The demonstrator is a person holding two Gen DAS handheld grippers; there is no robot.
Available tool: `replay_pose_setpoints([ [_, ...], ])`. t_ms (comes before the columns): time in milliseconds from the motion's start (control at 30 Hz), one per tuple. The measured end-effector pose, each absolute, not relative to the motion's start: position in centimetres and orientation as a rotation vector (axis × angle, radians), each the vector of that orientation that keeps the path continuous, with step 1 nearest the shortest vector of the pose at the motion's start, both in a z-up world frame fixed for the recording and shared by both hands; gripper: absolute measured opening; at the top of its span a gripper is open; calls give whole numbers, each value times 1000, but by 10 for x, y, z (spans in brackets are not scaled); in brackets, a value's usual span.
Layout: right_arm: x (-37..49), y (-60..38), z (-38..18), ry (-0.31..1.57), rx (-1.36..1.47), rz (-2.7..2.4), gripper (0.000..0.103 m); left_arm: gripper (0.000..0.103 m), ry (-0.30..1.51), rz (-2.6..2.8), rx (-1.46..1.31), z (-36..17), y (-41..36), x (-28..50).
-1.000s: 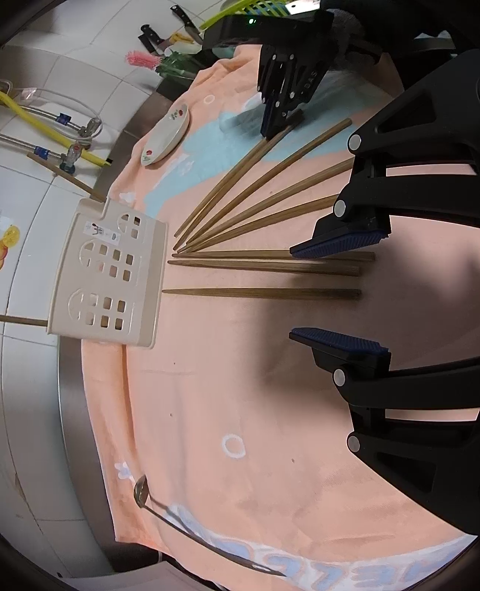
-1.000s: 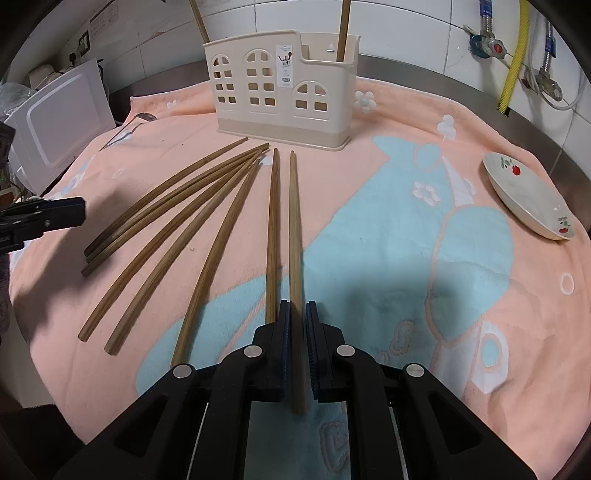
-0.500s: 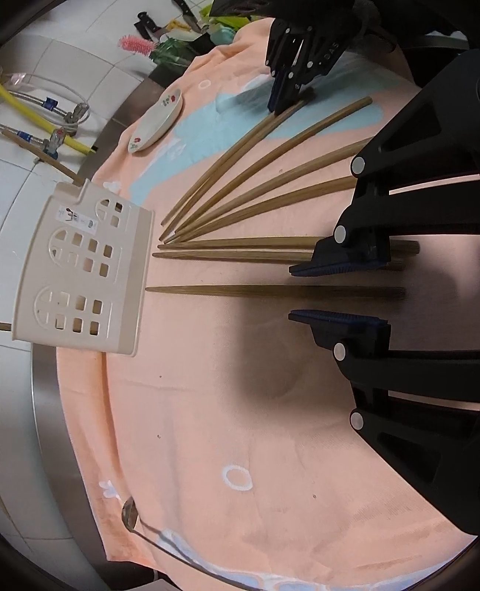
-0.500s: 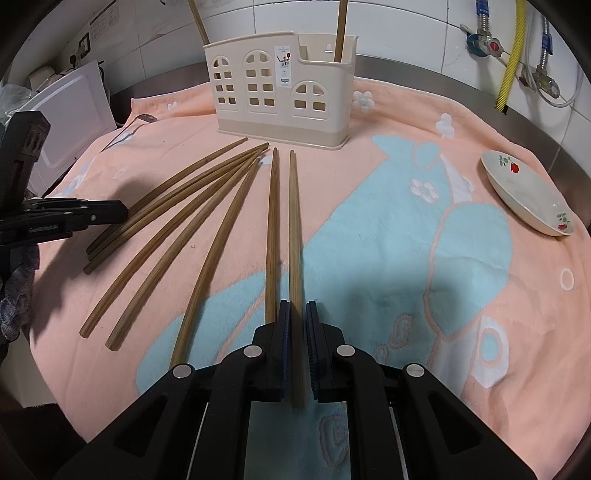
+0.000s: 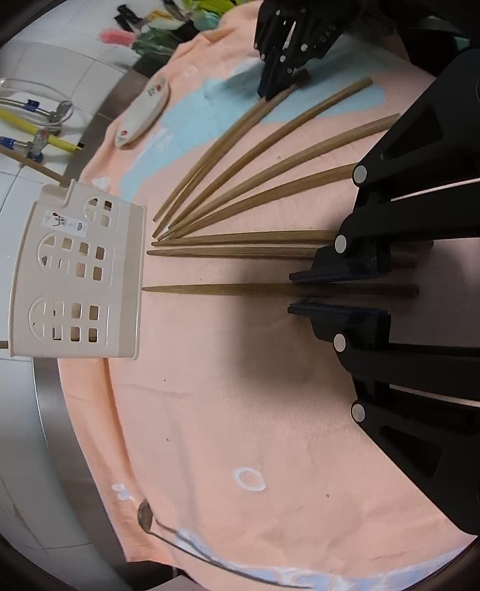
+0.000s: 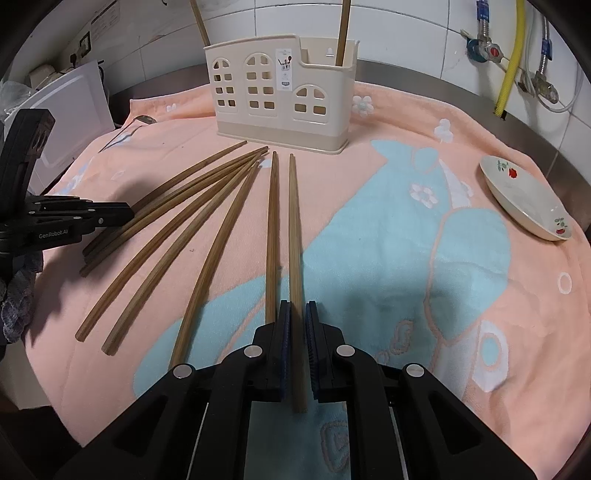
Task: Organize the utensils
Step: 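Close the left tool on a chopstick while the right tool grasps another chopstick, then raise the left tool's chopstick into the holder while the right tool inserts its chopstick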
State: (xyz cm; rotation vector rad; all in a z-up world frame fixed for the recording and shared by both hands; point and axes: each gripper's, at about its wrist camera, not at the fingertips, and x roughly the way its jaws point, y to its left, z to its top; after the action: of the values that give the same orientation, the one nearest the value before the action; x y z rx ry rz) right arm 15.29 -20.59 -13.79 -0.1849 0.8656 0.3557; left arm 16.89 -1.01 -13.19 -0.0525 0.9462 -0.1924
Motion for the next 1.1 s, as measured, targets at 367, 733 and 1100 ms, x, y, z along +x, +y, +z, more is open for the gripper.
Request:
replay_pose_setpoints([
  [367,148,-207,-121,822,-174,343,7,6,935,-201,-44,-113,-8,165],
  [733,143,-205,-66,685,-146,333,7,6,941,-234,-50,-91,-4,162],
  [1100,143,-202,-61,670,-141,336,7,6,1007,-233,-52,-100,0,170],
])
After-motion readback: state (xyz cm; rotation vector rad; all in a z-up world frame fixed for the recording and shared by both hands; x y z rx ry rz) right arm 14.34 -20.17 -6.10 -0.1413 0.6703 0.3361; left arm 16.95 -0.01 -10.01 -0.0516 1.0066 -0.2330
